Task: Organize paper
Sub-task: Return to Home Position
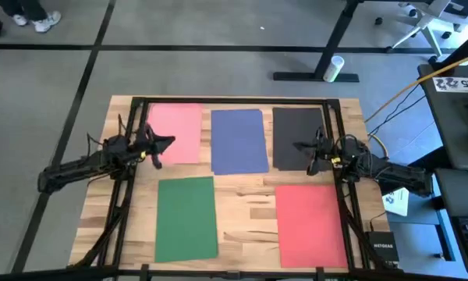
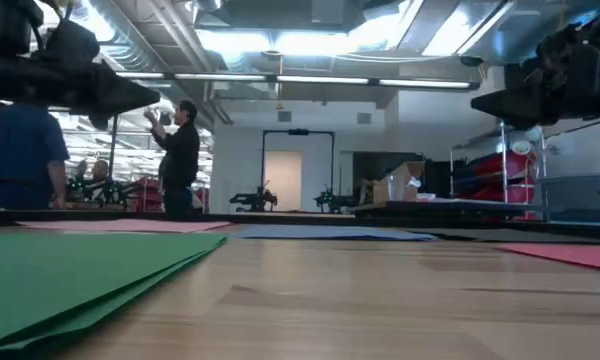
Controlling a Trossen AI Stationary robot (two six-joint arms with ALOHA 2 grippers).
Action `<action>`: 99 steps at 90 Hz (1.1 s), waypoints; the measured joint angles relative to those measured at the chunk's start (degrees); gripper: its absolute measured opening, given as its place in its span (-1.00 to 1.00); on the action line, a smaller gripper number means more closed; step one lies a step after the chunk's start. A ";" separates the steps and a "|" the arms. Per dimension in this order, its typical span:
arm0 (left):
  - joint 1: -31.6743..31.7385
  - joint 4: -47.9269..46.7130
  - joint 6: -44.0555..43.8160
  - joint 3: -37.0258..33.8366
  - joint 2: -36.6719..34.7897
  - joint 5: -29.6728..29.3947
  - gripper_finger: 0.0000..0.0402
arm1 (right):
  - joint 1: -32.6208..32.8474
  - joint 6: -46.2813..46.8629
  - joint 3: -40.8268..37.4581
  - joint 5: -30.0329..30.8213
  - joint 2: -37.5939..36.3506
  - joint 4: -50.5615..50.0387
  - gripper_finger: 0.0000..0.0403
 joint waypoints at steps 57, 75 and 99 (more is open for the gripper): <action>-1.04 -2.08 4.40 0.02 4.76 9.24 -1.00 | 0.02 -4.15 0.00 0.00 10.45 -0.07 -1.00; -1.07 -2.13 3.39 0.02 8.89 9.32 -1.00 | 0.02 1.20 0.00 -4.73 10.42 6.33 -1.00; -1.95 -1.82 -3.38 0.02 10.51 9.38 -1.00 | 0.00 -0.36 0.00 -2.56 -0.99 2.32 -1.00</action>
